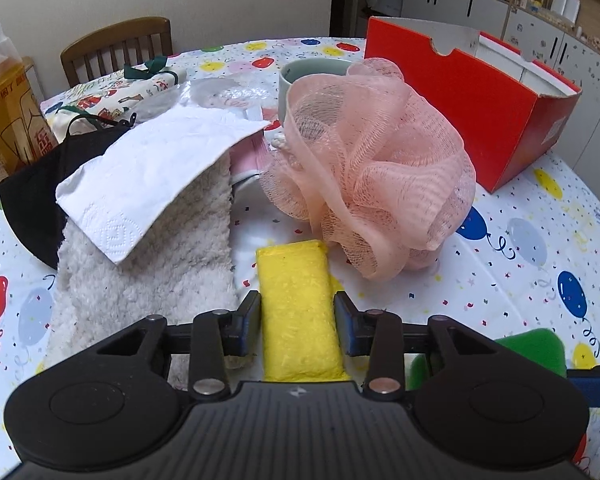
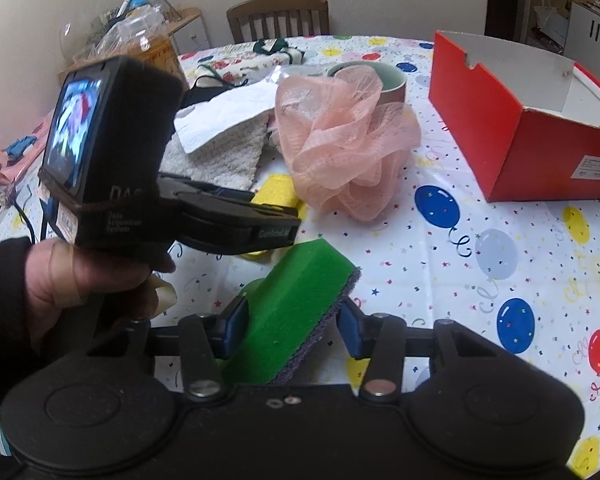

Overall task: Organize soft objects
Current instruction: 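Grasp the yellow sponge with the left gripper while the right gripper lifts the green sponge, then carry the yellow sponge and green sponge into the red shoebox with both grippers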

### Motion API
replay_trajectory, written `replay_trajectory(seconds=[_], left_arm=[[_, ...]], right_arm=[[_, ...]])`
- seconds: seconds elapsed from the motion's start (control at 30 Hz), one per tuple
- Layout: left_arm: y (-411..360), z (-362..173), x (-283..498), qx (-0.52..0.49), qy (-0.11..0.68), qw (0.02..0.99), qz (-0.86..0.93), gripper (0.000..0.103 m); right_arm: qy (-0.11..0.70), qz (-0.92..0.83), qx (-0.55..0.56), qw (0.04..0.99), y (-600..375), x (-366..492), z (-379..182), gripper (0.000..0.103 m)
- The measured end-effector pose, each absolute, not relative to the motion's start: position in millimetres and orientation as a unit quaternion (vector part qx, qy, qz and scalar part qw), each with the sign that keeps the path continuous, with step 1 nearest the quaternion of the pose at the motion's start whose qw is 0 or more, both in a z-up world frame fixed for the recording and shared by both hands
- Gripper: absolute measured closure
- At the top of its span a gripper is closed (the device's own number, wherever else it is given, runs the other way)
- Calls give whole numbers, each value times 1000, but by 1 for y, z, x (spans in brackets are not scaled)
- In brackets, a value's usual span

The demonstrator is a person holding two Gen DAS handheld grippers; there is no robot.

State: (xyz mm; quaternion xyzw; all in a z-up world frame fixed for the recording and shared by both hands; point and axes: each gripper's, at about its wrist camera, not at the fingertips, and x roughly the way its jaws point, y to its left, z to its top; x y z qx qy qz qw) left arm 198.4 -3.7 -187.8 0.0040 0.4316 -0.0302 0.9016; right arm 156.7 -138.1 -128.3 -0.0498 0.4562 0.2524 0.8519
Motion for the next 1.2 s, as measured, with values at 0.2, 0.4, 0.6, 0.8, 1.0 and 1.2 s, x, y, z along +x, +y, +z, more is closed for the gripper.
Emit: replay_trajectory(seconds=[0.2,0.4,0.6,0.8,1.0,1.2], left_arm=[[0,-183,189,-6,428,903,-28,65],[3,-162,172,-25,412,910,-34,65],[6,-131,153,-47,398,915,-51,65],[1,-99,139,-53,383,919,-76,65],[-11,-66,135,-48,360,927,-94,65],[-30,-51,149,-33,341,934,-96,65]], right_arm=[[453,238,-18,859,-156,158,-122,62],[441,222,0,870,-174,156,-106,62],[431,225,-3,873,-186,151,-89,62],[410,219,-12,885,-206,150,-61,62],[373,193,-19,907,-230,166,-30,62],[351,186,-31,917,-252,199,-6,62]])
